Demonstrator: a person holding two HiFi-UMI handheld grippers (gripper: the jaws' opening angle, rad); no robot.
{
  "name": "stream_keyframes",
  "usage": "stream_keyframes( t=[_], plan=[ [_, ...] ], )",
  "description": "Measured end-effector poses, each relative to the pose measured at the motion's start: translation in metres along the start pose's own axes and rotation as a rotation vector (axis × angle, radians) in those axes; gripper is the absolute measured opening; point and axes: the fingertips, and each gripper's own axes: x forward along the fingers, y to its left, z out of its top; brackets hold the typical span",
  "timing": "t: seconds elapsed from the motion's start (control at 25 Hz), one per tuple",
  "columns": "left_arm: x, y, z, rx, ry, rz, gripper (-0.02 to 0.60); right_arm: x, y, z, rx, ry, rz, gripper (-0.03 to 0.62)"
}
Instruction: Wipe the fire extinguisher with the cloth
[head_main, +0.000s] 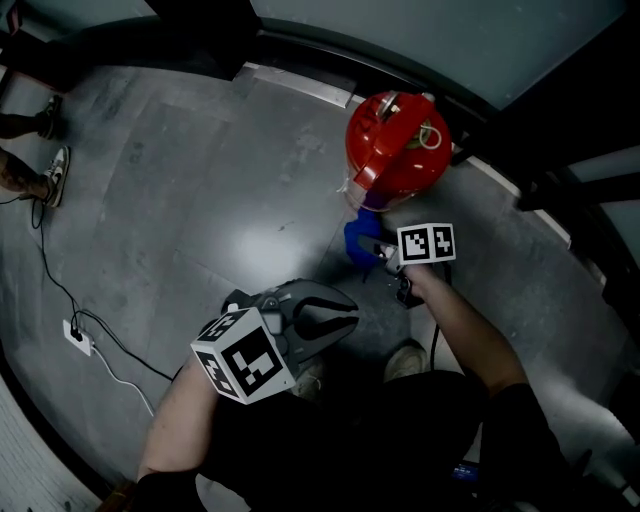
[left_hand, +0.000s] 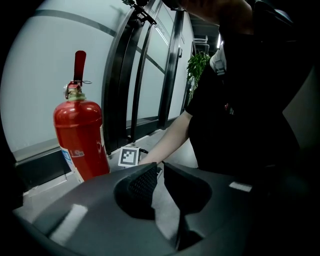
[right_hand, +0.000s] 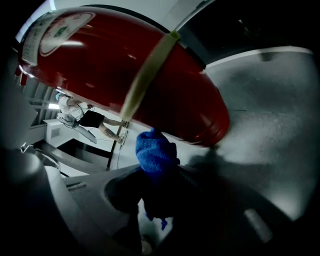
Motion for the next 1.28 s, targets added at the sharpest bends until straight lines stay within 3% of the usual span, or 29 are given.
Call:
stream_keyframes(
  t=[0.12,0.28,0.36,0.48,0.56,0.72,0.8,0.92,1.08,1.28],
  plan=[
    [0.003,-0.002,0.005,0.006,-0.012,-0.024,0.051,-0.019,0.044,0.002,-0.076,-0.005,0.089,0.135],
    [0.003,-0.006,0.008,-0.006,-0.023,-0.064,0.051,-0.060,0.125,0.009,-0.300,-0.003,0.227,0.135],
    [0.004,-0.012,0.011,-0.004,-0.029,-0.096,0.052,-0.080,0.166,0.020,-0.363,-0.030,0.284,0.135],
    [0.005,-0.017,0.013,0.002,-0.028,-0.122,0.054,-0.098,0.216,0.047,-0.358,-0.103,0.353,0.135],
    [0.005,-0.018,0.015,0.003,-0.030,-0.118,0.054,-0.106,0.237,0.066,-0.290,-0.162,0.400,0.135],
    [0.001,-0.020,0.015,0.003,-0.033,-0.104,0.054,-0.107,0.234,0.093,-0.004,-0.253,0.497,0.135],
    [-0.003,-0.020,0.012,0.001,-0.031,-0.095,0.054,-0.101,0.222,0.095,0.078,-0.279,0.496,0.135],
    [-0.005,-0.018,0.012,-0.001,-0.033,-0.085,0.054,-0.091,0.201,0.092,0.115,-0.284,0.413,0.135],
    [-0.004,-0.017,0.011,-0.003,-0.032,-0.085,0.054,-0.077,0.181,0.087,0.155,-0.266,0.369,0.135],
    [0.001,-0.015,0.003,-0.010,-0.007,-0.096,0.054,-0.061,0.160,0.084,0.097,-0.269,0.308,0.135]
  ],
)
